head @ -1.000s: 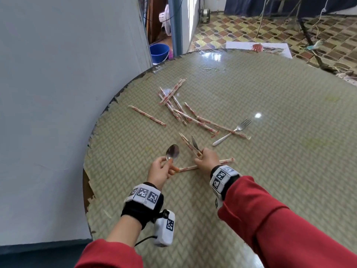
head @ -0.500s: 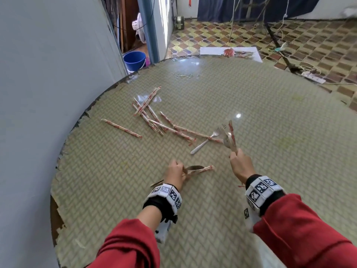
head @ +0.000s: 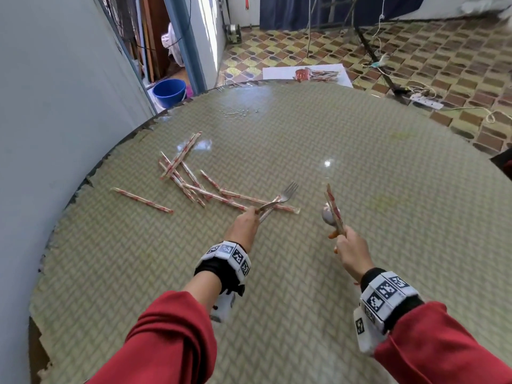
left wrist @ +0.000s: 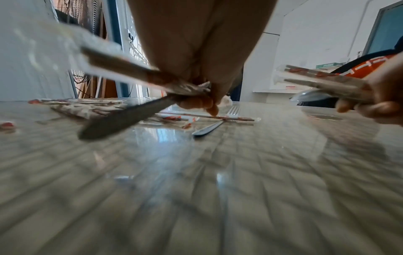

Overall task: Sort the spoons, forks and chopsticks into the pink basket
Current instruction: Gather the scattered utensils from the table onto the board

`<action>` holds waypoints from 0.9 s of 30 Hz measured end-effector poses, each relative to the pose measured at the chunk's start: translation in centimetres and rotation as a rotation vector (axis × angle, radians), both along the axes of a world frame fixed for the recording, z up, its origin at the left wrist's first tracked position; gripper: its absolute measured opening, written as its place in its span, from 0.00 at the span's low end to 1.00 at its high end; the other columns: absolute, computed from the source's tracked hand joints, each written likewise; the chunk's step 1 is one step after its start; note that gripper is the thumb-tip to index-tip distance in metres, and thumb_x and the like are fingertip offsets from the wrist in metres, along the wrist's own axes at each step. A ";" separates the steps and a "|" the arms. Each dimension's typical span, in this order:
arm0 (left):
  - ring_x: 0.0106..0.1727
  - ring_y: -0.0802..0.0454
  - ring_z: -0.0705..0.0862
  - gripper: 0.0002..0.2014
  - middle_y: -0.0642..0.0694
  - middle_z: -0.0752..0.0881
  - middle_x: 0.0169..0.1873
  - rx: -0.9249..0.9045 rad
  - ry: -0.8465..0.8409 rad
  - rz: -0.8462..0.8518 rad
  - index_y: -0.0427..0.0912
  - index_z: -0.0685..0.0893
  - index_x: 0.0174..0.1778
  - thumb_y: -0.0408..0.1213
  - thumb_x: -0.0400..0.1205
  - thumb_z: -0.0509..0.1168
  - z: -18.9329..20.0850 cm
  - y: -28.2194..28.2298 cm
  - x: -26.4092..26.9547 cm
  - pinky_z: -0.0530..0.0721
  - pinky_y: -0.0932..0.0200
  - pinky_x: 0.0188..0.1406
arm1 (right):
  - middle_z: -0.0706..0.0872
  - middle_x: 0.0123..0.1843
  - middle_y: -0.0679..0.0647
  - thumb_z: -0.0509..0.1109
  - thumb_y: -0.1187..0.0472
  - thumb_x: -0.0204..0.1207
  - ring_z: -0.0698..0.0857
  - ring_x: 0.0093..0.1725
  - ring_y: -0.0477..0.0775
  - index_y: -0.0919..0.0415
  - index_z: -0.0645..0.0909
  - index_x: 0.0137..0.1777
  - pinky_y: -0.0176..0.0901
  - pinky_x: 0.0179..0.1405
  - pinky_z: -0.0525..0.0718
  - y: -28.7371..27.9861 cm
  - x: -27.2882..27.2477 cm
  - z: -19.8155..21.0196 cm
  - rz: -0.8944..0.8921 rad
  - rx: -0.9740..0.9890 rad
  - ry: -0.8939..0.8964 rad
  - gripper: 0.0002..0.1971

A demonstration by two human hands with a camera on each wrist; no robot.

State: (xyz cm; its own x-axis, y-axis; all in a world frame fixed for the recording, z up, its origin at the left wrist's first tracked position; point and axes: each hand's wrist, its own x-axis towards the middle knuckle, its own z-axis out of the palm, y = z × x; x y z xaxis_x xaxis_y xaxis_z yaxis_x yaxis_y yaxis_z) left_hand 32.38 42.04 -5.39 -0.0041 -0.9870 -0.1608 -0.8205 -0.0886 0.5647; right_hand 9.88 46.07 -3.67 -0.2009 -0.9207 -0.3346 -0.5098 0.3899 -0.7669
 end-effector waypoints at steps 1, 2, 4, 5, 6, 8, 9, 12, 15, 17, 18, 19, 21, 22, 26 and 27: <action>0.54 0.33 0.82 0.12 0.28 0.83 0.52 0.001 -0.004 -0.012 0.29 0.76 0.58 0.32 0.85 0.55 -0.3 -1.0 -0.3 0.77 0.44 0.52 | 0.80 0.37 0.54 0.53 0.68 0.78 0.79 0.41 0.57 0.59 0.77 0.45 0.52 0.44 0.77 0.0 -0.6 -0.3 -0.002 0.004 -0.004 0.11; 0.56 0.34 0.80 0.11 0.28 0.82 0.54 -0.003 -0.019 -0.027 0.28 0.77 0.57 0.32 0.84 0.58 -0.7 -1.9 -0.6 0.75 0.45 0.56 | 0.80 0.36 0.54 0.53 0.68 0.79 0.79 0.40 0.57 0.59 0.77 0.44 0.51 0.42 0.76 0.0 -1.1 -0.4 -0.011 0.013 -0.008 0.11; 0.60 0.36 0.78 0.12 0.30 0.79 0.57 -0.011 -0.072 -0.049 0.28 0.79 0.58 0.31 0.81 0.62 -1.6 -3.2 -1.2 0.72 0.49 0.62 | 0.80 0.36 0.55 0.53 0.68 0.79 0.81 0.41 0.59 0.58 0.77 0.42 0.51 0.42 0.76 -0.2 -2.1 -0.7 -0.031 0.017 -0.008 0.12; 0.61 0.36 0.77 0.13 0.31 0.77 0.59 -0.008 -0.098 -0.039 0.29 0.78 0.59 0.31 0.80 0.63 -2.0 -3.7 -1.5 0.71 0.51 0.63 | 0.81 0.37 0.55 0.54 0.68 0.79 0.81 0.43 0.60 0.59 0.77 0.42 0.50 0.43 0.76 -0.4 -2.5 -0.8 -0.037 0.017 0.000 0.11; 0.62 0.36 0.76 0.15 0.32 0.76 0.61 0.000 -0.125 -0.024 0.29 0.77 0.61 0.31 0.79 0.64 -2.4 -4.1 -1.7 0.70 0.52 0.64 | 0.82 0.39 0.56 0.54 0.68 0.79 0.82 0.44 0.61 0.59 0.77 0.42 0.50 0.44 0.77 -0.5 -2.9 -0.9 -0.041 0.018 0.011 0.11; 0.63 0.38 0.76 0.17 0.33 0.73 0.62 0.012 -0.163 -0.002 0.29 0.75 0.62 0.32 0.79 0.65 -2.8 -4.5 -2.3 0.70 0.53 0.65 | 0.83 0.41 0.57 0.54 0.67 0.79 0.83 0.45 0.60 0.59 0.78 0.42 0.51 0.46 0.79 -0.8 -3.6 -1.2 -0.046 0.016 0.024 0.11; 0.63 0.38 0.76 0.17 0.34 0.74 0.63 0.016 -0.183 -0.001 0.29 0.74 0.62 0.32 0.79 0.64 -2.9 -4.7 -2.5 0.71 0.53 0.65 | 0.84 0.41 0.57 0.55 0.67 0.79 0.83 0.45 0.60 0.59 0.79 0.43 0.52 0.47 0.79 -0.9 -3.9 -1.4 -0.050 0.017 0.026 0.11; 0.67 0.40 0.73 0.19 0.35 0.74 0.64 0.076 -0.283 0.021 0.30 0.73 0.63 0.36 0.80 0.64 -2.6 -4.7 -3.2 0.69 0.53 0.66 | 0.84 0.40 0.57 0.55 0.68 0.78 0.83 0.44 0.61 0.59 0.79 0.42 0.52 0.47 0.80 -1.0 -4.3 -2.1 -0.056 0.031 0.037 0.11; 0.69 0.39 0.71 0.24 0.35 0.72 0.66 0.191 -0.325 0.024 0.31 0.71 0.67 0.40 0.78 0.66 -1.7 -4.7 -3.9 0.68 0.53 0.68 | 0.83 0.37 0.56 0.56 0.68 0.78 0.81 0.41 0.59 0.58 0.79 0.41 0.47 0.42 0.77 -0.7 -4.4 -2.6 -0.051 0.049 0.030 0.12; 0.68 0.38 0.73 0.22 0.35 0.74 0.65 0.216 -0.309 -0.030 0.32 0.72 0.65 0.40 0.79 0.65 -1.0 -4.5 -4.4 0.69 0.51 0.66 | 0.81 0.34 0.55 0.55 0.69 0.78 0.80 0.38 0.57 0.60 0.79 0.41 0.45 0.37 0.74 -0.5 -4.2 -2.6 -0.043 0.044 0.018 0.12; 0.67 0.38 0.75 0.20 0.35 0.77 0.63 0.214 -0.284 -0.052 0.33 0.71 0.64 0.39 0.80 0.64 -0.6 -4.3 -4.6 0.71 0.49 0.64 | 0.81 0.34 0.55 0.55 0.70 0.78 0.79 0.37 0.57 0.60 0.79 0.41 0.44 0.34 0.73 -0.4 -4.1 -2.5 -0.047 0.037 0.007 0.12; 0.65 0.38 0.77 0.18 0.35 0.79 0.62 0.204 -0.252 -0.064 0.33 0.71 0.63 0.37 0.80 0.63 -0.1 -4.0 -4.7 0.71 0.49 0.62 | 0.81 0.33 0.56 0.55 0.70 0.78 0.79 0.35 0.56 0.61 0.79 0.42 0.42 0.31 0.73 -0.4 -4.0 -2.3 -0.053 0.032 -0.007 0.12; 0.62 0.39 0.80 0.15 0.36 0.83 0.59 0.180 -0.169 -0.082 0.34 0.71 0.63 0.34 0.81 0.59 0.7 -3.4 -4.9 0.71 0.52 0.56 | 0.81 0.33 0.55 0.54 0.70 0.78 0.78 0.32 0.53 0.62 0.80 0.44 0.37 0.27 0.73 -0.4 -3.9 -1.9 -0.071 0.020 -0.038 0.12; 0.60 0.40 0.81 0.14 0.37 0.84 0.57 0.172 -0.112 -0.081 0.34 0.72 0.62 0.32 0.81 0.58 0.9 -3.1 -4.9 0.72 0.54 0.53 | 0.81 0.32 0.55 0.54 0.70 0.78 0.78 0.32 0.52 0.62 0.80 0.46 0.35 0.26 0.73 -0.3 -3.9 -1.6 -0.080 0.005 -0.052 0.13; 0.24 0.59 0.83 0.07 0.44 0.87 0.32 0.260 0.386 0.035 0.33 0.76 0.54 0.27 0.83 0.55 1.9 -1.5 -5.3 0.77 0.62 0.29 | 0.76 0.30 0.53 0.57 0.61 0.81 0.73 0.29 0.52 0.57 0.80 0.45 0.45 0.32 0.72 0.4 -4.6 -0.9 -0.076 -0.068 -0.118 0.10; 0.19 0.62 0.80 0.05 0.47 0.86 0.28 0.317 0.517 0.048 0.36 0.75 0.50 0.27 0.84 0.54 2.5 -0.9 -5.4 0.75 0.64 0.26 | 0.74 0.28 0.52 0.59 0.58 0.82 0.71 0.28 0.51 0.56 0.79 0.43 0.46 0.31 0.70 0.7 -4.8 -0.7 -0.066 -0.079 -0.122 0.09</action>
